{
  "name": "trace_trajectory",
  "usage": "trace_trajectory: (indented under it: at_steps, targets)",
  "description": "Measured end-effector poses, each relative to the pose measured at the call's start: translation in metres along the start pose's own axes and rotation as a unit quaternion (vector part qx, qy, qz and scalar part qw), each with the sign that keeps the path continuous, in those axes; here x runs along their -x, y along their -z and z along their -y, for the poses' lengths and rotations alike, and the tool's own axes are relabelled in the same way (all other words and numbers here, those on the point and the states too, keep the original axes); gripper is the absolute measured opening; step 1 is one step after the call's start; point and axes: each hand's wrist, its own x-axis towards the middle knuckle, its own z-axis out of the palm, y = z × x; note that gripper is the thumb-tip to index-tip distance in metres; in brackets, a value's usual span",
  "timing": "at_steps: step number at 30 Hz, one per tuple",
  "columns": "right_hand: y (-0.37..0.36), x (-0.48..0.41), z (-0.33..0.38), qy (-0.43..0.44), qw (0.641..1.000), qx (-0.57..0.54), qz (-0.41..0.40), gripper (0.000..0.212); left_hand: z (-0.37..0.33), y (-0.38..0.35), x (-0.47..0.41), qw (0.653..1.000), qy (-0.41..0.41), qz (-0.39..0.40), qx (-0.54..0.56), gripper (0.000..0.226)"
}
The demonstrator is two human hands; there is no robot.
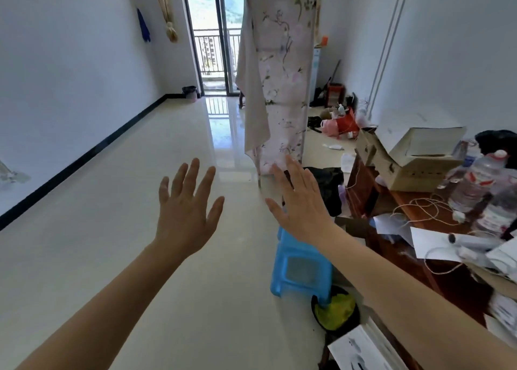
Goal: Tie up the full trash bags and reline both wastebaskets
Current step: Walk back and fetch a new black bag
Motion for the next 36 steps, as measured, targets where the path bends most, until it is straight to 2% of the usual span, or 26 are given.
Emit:
trace_trajectory:
  at_steps: [5, 12, 16, 21, 26, 31, 36]
  targets:
    - [-0.041, -0.091, -0.048, -0.066, 0.998, 0.003, -0.013, 0.073, 0.024, -0.065, -0.133, 0.997, -0.068, -0.003, 0.043, 0.063]
    - [-0.144, -0.212, -0.137, -0.136, 0.990, 0.043, 0.003, 0.072, 0.043, -0.203, -0.301, 0.988, -0.148, 0.030, 0.039, 0.063]
    - [-0.196, -0.303, -0.179, -0.176, 0.983, 0.037, 0.034, 0.073, 0.069, -0.255, -0.401, 0.984, -0.166, 0.056, 0.030, 0.064]
    - [-0.248, -0.421, -0.209, -0.195, 0.979, 0.012, 0.059, 0.073, 0.122, -0.299, -0.511, 0.984, -0.168, 0.050, 0.030, 0.063]
    - [-0.305, -0.506, -0.250, -0.208, 0.974, 0.037, 0.080, 0.074, 0.162, -0.378, -0.609, 0.978, -0.183, 0.082, 0.047, 0.064]
    - [-0.347, -0.546, -0.298, -0.309, 0.944, 0.082, 0.087, 0.071, 0.160, -0.460, -0.703, 0.956, -0.239, 0.149, 0.083, 0.067]
    - [-0.344, -0.551, -0.339, -0.418, 0.897, 0.122, 0.083, 0.067, 0.104, -0.509, -0.787, 0.912, -0.351, 0.179, 0.111, 0.065]
